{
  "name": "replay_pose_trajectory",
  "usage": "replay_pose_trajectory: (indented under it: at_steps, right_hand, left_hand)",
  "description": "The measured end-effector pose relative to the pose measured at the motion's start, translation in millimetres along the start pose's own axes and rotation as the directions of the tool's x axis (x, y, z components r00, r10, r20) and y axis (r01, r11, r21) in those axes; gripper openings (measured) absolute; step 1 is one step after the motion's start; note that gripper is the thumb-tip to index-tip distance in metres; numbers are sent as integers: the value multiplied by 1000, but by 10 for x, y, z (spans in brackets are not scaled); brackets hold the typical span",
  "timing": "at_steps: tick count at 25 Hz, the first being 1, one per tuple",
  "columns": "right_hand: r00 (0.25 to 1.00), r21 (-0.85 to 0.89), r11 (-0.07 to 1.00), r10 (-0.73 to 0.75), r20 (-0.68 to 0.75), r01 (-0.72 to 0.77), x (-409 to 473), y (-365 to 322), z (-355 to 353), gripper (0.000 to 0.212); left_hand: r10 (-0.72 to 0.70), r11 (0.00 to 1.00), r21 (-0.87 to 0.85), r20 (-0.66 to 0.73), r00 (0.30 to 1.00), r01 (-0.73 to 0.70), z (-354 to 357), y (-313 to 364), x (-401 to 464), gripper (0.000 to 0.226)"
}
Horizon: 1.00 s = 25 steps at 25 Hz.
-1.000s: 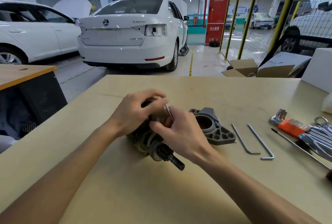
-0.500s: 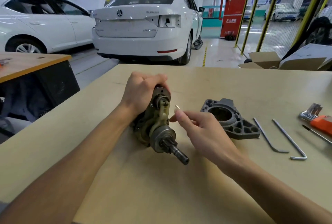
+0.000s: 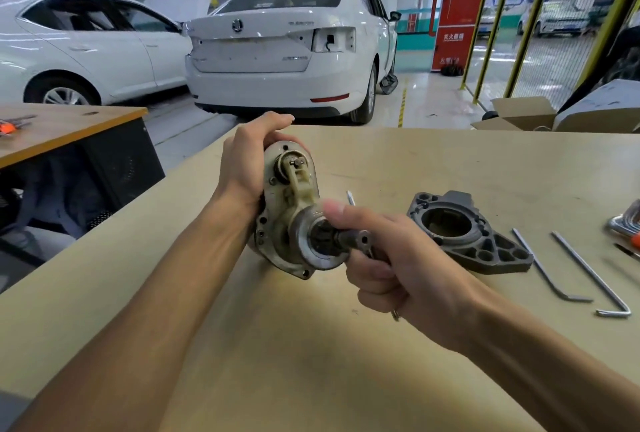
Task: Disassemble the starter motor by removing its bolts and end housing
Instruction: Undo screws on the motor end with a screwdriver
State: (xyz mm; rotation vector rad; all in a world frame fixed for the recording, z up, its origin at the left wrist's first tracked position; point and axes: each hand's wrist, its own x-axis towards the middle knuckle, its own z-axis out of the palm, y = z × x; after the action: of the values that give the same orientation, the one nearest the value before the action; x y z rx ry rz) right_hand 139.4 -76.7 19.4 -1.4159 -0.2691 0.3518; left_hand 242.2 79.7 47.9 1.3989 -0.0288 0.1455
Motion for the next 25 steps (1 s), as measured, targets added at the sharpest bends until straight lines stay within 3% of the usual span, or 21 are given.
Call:
replay_pose_trajectory:
  at_steps: [5, 14, 25]
  right_hand:
    - [999, 15, 999, -36, -17, 37, 6, -23, 61, 55]
    - [999, -49, 998, -25, 39, 27, -46, 5, 118, 41]
    - [999, -128, 992, 20, 47, -13, -66, -13, 173, 45]
  left_hand:
    - [-45, 998, -39, 24, 999, 46, -73, 12, 32, 36]
    - [-54, 998, 17, 88, 995, 52, -90, 8, 16, 42]
    - [10, 999, 46, 107, 994, -15, -93, 4, 15, 41]
